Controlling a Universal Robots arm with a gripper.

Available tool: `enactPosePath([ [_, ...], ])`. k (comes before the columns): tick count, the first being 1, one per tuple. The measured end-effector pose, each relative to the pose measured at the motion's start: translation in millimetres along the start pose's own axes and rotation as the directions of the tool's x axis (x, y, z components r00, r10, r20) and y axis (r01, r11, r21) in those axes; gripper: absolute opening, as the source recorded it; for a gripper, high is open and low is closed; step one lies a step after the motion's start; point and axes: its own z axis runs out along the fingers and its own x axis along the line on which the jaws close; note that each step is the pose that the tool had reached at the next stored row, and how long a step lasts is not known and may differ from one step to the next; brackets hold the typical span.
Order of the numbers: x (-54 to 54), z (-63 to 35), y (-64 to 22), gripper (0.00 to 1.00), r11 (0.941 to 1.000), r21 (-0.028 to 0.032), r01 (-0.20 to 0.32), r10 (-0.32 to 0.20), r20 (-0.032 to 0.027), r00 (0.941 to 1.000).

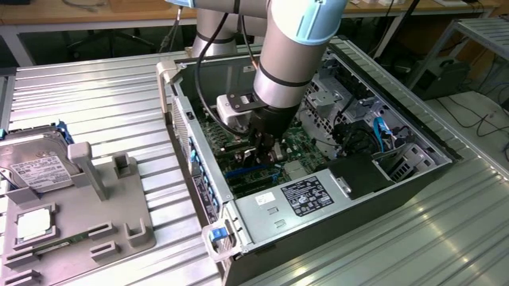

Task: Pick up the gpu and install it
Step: 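Insert the gpu into the slot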

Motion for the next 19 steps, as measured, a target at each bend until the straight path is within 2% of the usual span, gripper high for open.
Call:
enactPosePath([
  [8,0.0,0.9,-0.1,0.28,1.0000,-0.0015,0.000,0.000,-0.0012,1.0000],
  [10,-0.6,0.8,-0.6,0.28,1.0000,-0.0014,0.000,0.000,-0.0124,0.9999],
  [12,-1.0,0.8,-1.1,0.28,1.0000,-0.0014,-0.001,0.001,-0.0169,0.9999],
  [13,-1.1,0.8,-1.2,0.28,1.0000,-0.0015,-0.001,0.001,-0.0183,0.9998],
  [19,-2.8,1.0,-1.3,0.28,1.0000,-0.0017,-0.001,0.001,-0.0184,0.9998],
])
